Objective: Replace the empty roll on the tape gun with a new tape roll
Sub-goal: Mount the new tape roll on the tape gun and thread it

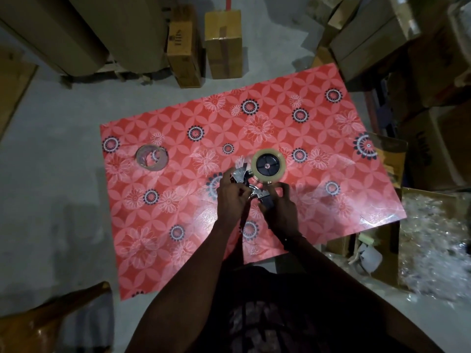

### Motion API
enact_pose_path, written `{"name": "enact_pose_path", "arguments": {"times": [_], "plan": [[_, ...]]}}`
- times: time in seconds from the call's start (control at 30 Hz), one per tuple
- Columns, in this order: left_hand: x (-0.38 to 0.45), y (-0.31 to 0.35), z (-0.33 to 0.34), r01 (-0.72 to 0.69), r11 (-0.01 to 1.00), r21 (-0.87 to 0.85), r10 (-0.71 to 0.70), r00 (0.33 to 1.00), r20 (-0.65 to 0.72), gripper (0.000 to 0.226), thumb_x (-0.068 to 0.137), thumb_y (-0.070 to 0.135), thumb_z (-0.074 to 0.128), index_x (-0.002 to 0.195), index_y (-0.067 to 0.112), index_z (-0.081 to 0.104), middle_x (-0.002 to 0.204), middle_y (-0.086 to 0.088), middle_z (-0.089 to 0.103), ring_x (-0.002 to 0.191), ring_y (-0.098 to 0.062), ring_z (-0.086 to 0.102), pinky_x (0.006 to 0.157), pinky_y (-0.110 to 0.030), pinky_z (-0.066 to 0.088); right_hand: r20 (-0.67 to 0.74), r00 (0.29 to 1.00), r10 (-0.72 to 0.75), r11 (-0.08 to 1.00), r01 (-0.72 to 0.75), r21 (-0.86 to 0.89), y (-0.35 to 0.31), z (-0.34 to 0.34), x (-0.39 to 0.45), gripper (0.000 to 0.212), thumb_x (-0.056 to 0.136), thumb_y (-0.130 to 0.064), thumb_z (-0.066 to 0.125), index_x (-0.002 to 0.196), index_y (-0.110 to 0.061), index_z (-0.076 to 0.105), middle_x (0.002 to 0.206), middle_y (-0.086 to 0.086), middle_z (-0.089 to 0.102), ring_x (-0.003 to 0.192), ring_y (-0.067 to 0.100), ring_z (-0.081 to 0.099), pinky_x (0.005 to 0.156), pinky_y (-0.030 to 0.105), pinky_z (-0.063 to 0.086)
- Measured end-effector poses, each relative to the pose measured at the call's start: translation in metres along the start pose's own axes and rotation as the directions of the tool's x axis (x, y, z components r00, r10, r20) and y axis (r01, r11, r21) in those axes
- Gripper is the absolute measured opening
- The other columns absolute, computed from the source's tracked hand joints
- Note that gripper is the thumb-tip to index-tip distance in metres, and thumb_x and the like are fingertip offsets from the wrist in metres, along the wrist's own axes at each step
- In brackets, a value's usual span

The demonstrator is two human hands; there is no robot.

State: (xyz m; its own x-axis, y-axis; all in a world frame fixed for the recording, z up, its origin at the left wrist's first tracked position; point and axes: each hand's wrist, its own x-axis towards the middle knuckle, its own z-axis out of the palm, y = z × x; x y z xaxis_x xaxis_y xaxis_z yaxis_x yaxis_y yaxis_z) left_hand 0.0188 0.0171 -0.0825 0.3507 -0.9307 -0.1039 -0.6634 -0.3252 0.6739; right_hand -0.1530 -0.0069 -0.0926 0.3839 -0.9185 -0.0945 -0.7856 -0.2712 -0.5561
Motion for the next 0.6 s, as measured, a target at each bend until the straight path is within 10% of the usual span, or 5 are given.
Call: {"name": "enact_pose_path", "arguments": {"times": [0.23, 0.6], "plan": [[0.001, -0.02, -0.001, -0.045, 0.999, 0.002, 0.045, 0.999, 0.003, 0.034, 0.069, 0.009, 0.066, 0.048, 0.024, 0.044, 0.081, -0.003, 0.068, 0.138, -0.023, 0.047, 0.106, -0.041, 0.041, 0.035, 0.998, -0.043, 0.998, 0.041, 0.047, 0.004, 0.006, 0.004, 0.048, 0.093, -0.019, 0.074, 0.137, -0.017, 0.056, 0.14, 0.014, 0.044, 0.072, 0.036, 0.069, 0.052, 0.045, 0.058], [0.005, -0.045, -0.017, -0.029, 0.999, 0.039, 0.021, 0.984, 0.179, 0.015, 0.083, 0.031, 0.072, 0.07, 0.024, 0.075, 0.14, -0.004, 0.058, 0.126, -0.019, 0.059, 0.091, -0.038, 0.047, 0.057, 0.984, -0.169, 0.983, 0.165, 0.079, 0.017, 0.005, 0.02, 0.039, 0.102, -0.032, 0.065, 0.136, -0.016, 0.055, 0.14, 0.013, 0.043, 0.079, 0.027, 0.07, 0.051, 0.04, 0.06]]}}
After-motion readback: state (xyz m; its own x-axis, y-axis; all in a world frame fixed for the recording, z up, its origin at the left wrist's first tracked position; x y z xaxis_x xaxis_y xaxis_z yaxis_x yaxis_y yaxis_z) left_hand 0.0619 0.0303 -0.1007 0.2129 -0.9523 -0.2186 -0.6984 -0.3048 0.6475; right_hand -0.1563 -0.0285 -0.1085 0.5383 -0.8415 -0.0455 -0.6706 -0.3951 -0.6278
